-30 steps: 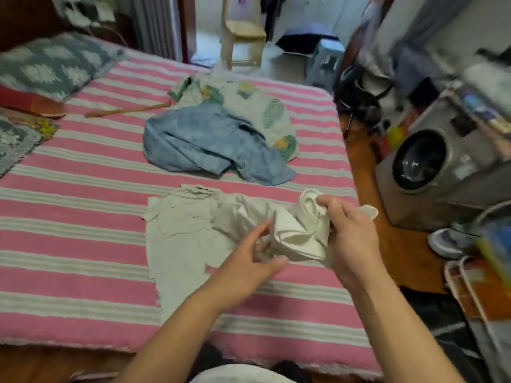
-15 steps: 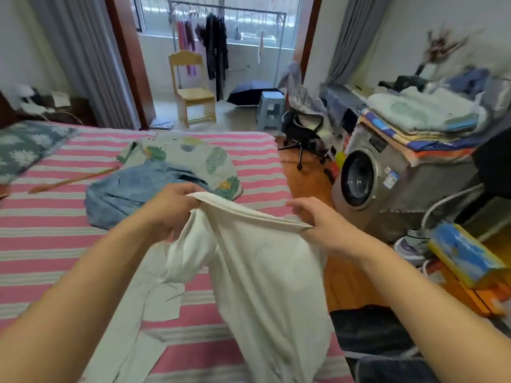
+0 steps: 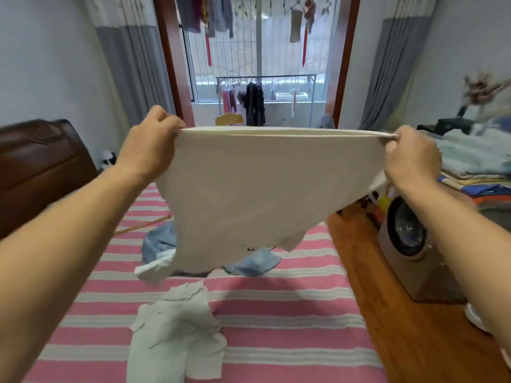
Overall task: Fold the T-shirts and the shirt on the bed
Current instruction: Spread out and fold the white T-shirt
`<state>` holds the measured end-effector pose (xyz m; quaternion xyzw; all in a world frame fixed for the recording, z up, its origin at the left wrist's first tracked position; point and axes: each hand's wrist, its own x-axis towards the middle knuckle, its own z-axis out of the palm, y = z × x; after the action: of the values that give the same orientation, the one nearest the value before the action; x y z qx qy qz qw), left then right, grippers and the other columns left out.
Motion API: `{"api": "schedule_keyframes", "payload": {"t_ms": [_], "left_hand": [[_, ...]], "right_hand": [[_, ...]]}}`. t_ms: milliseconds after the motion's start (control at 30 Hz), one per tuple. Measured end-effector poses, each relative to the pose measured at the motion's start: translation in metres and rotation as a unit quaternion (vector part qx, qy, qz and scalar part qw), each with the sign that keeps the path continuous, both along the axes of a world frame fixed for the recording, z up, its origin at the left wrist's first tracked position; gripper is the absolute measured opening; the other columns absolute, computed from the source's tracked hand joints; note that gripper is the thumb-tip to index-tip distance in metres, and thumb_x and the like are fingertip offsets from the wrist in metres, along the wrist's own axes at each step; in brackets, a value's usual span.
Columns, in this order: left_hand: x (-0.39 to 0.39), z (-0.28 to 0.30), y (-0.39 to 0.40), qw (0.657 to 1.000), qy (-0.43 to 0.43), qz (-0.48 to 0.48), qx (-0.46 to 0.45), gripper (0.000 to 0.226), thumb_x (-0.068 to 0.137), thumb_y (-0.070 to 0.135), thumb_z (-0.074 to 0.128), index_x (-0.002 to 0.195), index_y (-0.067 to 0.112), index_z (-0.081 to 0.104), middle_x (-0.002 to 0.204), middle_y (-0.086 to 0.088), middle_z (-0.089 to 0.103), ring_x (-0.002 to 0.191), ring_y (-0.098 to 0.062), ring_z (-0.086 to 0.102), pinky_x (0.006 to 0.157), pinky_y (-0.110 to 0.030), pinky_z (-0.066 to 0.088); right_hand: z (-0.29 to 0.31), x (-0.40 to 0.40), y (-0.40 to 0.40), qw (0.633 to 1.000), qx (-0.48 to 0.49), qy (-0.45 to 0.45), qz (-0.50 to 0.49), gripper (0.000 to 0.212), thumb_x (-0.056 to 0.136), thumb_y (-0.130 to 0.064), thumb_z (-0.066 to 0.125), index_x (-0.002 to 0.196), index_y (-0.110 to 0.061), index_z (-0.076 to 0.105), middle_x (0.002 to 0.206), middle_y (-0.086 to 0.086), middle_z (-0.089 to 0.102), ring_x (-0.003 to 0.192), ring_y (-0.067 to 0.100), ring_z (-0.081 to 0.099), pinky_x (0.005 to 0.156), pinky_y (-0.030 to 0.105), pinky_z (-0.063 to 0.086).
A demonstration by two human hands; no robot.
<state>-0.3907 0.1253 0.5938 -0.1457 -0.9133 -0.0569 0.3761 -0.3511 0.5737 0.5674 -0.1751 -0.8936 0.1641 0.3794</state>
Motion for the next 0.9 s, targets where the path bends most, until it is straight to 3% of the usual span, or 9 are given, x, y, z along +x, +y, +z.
{"api": "schedule_keyframes", "payload": {"t_ms": [133,233,300,400,500,600,733,833,900], "left_hand": [[0.042,-0.081,-0.048,0.996,-0.033,0.045,-0.067,0.015,0.088,0.013,0.067,0.102,0.013,0.063,0.091,-0.017,0.066,0.075,-0.045,0.067,0.056,-0.049,0.052],[0.087,-0.167,-0.069,0.992,-0.119,0.029,-0.017,0.011,0.091,0.032,0.062,0.095,0.022,0.065,0.078,-0.01,0.072,0.065,-0.039,0.068,0.048,-0.035,0.043],[0.115,-0.23,-0.076,0.978,-0.204,0.019,0.031,0.016,0.085,0.037,0.062,0.098,0.03,0.068,0.084,-0.002,0.074,0.071,-0.034,0.07,0.052,-0.033,0.044],[0.152,-0.325,-0.081,0.943,-0.307,0.069,0.104,0.026,0.078,0.006,0.079,0.096,0.025,0.074,0.093,0.0,0.069,0.077,-0.032,0.068,0.054,-0.03,0.044],[0.189,-0.405,-0.075,0.892,-0.383,0.144,0.192,0.038,0.084,-0.002,0.07,0.094,0.033,0.076,0.094,0.004,0.061,0.073,-0.018,0.061,0.055,-0.031,0.045],[0.224,-0.458,-0.067,0.822,-0.42,0.205,0.325,0.062,0.079,-0.017,0.058,0.069,0.042,0.072,0.079,0.006,0.07,0.072,-0.02,0.066,0.062,-0.032,0.047],[0.256,-0.485,-0.046,0.68,-0.465,0.295,0.484,0.053,0.088,-0.018,0.045,0.063,0.017,0.076,0.077,-0.021,0.073,0.061,-0.036,0.069,0.06,-0.047,0.06],[0.258,-0.483,-0.036,0.659,-0.489,0.307,0.482,0.042,0.089,-0.017,0.041,0.076,0.004,0.075,0.078,-0.024,0.073,0.062,-0.034,0.07,0.063,-0.042,0.058],[0.253,-0.469,-0.032,0.694,-0.503,0.307,0.414,0.036,0.09,-0.009,0.047,0.082,0.011,0.076,0.091,-0.014,0.076,0.079,-0.03,0.067,0.076,-0.038,0.055]], "right_hand": [[-0.076,0.031,-0.013,0.998,-0.019,0.044,0.041,0.018,0.099,-0.016,0.049,0.103,-0.008,0.064,0.091,0.023,0.064,0.085,0.041,0.061,0.066,0.041,0.044],[-0.163,0.068,-0.02,0.997,-0.036,-0.009,0.067,0.014,0.095,-0.01,0.055,0.099,-0.009,0.069,0.09,0.019,0.067,0.082,0.043,0.063,0.068,0.046,0.051],[-0.224,0.096,-0.018,0.993,-0.05,-0.076,0.079,0.018,0.091,-0.002,0.058,0.098,-0.008,0.073,0.086,0.014,0.062,0.077,0.041,0.06,0.065,0.044,0.048],[-0.304,0.137,-0.009,0.978,-0.07,-0.193,0.045,0.028,0.091,0.003,0.055,0.1,-0.013,0.076,0.08,0.0,0.049,0.073,0.026,0.049,0.058,0.034,0.04],[-0.368,0.17,-0.002,0.954,-0.1,-0.282,-0.022,0.031,0.089,0.006,0.056,0.1,-0.011,0.079,0.083,0.003,0.049,0.078,0.026,0.047,0.064,0.033,0.042],[-0.407,0.2,0.0,0.9,-0.206,-0.375,-0.081,0.037,0.088,0.007,0.053,0.103,-0.013,0.081,0.099,0.013,0.059,0.084,0.034,0.052,0.076,0.036,0.048],[-0.426,0.228,-0.003,0.818,-0.426,-0.362,-0.137,0.042,0.089,0.015,0.046,0.099,-0.009,0.078,0.103,0.017,0.067,0.068,0.03,0.052,0.057,0.032,0.041],[-0.442,0.239,-0.003,0.679,-0.648,-0.27,-0.215,0.037,0.098,0.013,0.041,0.102,-0.004,0.073,0.069,0.019,0.065,0.049,0.032,0.053,0.039,0.03,0.048],[-0.437,0.241,-0.005,0.659,-0.672,-0.25,-0.226,0.021,0.099,0.0,0.055,0.109,-0.005,0.072,0.06,0.015,0.065,0.042,0.026,0.055,0.037,0.027,0.048]]}}
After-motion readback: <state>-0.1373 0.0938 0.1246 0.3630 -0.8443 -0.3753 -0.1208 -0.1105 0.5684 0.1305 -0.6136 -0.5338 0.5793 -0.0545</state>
